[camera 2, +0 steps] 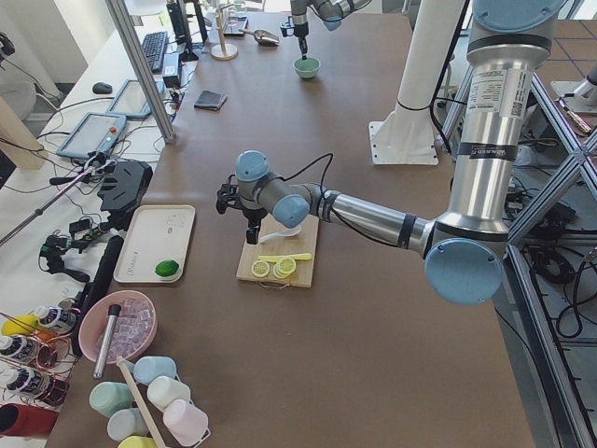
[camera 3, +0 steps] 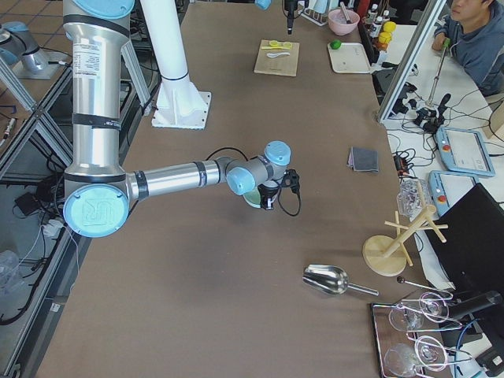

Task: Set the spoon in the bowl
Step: 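Drag bowl toward table center with right gripper while left descends to spoon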

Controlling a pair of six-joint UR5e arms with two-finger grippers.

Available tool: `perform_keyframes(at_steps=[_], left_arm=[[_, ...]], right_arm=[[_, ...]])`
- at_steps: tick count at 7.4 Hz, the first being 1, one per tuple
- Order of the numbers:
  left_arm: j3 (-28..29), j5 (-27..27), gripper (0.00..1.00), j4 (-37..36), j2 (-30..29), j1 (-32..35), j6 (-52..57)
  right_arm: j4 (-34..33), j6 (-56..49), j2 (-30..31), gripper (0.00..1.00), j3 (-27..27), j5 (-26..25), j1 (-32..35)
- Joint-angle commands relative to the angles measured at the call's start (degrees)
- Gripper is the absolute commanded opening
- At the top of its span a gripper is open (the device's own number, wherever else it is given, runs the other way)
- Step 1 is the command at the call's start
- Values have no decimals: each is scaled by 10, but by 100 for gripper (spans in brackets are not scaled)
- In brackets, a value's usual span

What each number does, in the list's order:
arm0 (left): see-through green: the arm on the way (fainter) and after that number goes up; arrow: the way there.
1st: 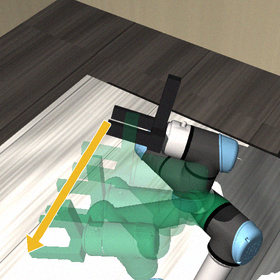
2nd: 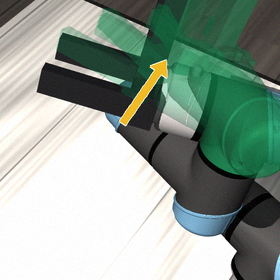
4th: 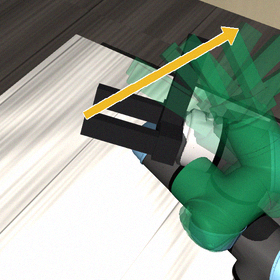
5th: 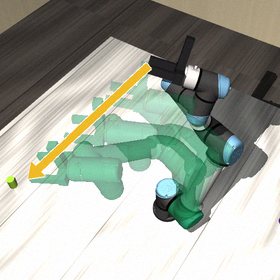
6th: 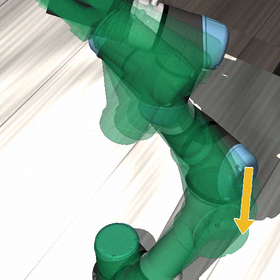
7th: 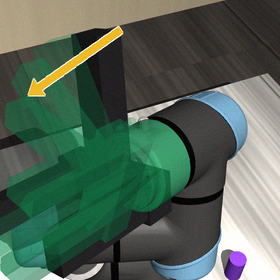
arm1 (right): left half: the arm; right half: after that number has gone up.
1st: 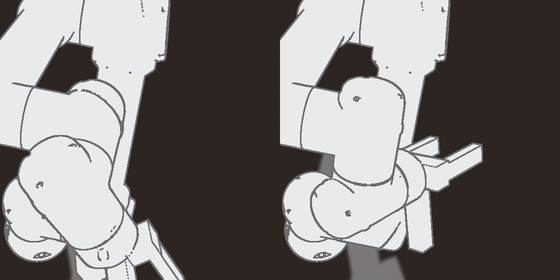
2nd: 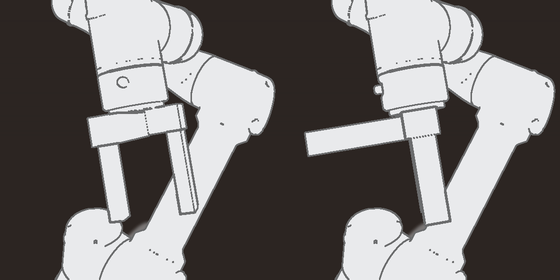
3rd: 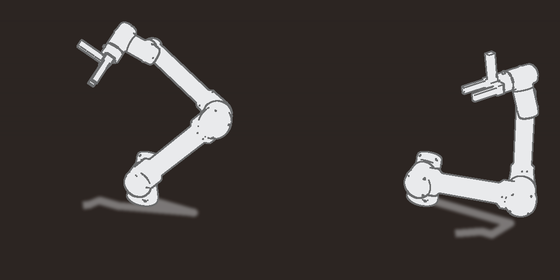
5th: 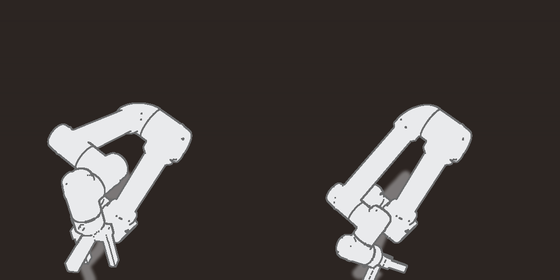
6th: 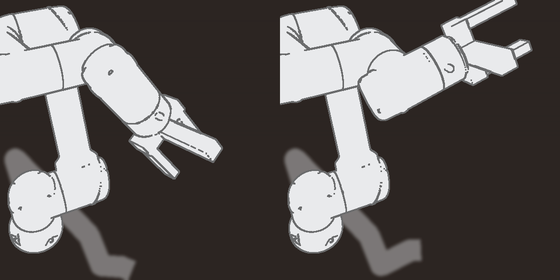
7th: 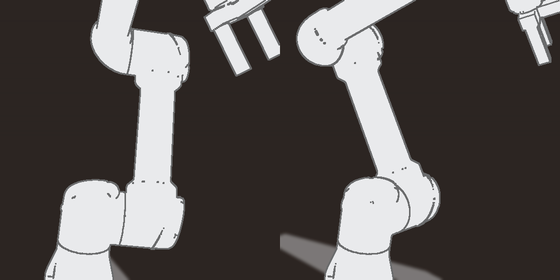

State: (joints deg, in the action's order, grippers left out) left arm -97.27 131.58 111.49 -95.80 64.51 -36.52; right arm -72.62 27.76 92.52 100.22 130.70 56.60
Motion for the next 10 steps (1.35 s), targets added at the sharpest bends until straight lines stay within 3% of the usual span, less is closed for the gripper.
perform_keyframes(at_steps=[1,4,6,8,10], left_arm=[[11,0,97,-2,-19,-13,-68],[16,-35,91,-3,-27,-74,-148],[48,-48,78,-1,-33,-92,-149],[53,-62,74,-1,-34,-112,-152],[54,-69,64,0,-32,-120,-152]], right_arm=[[-7,82,-63,0,7,12,-1],[-4,297,-195,0,-4,10,-75],[-1,381,-242,0,-6,-40,-133],[1,437,-284,0,-33,-80,-182],[1,456,-296,0,-35,-102,-207]])
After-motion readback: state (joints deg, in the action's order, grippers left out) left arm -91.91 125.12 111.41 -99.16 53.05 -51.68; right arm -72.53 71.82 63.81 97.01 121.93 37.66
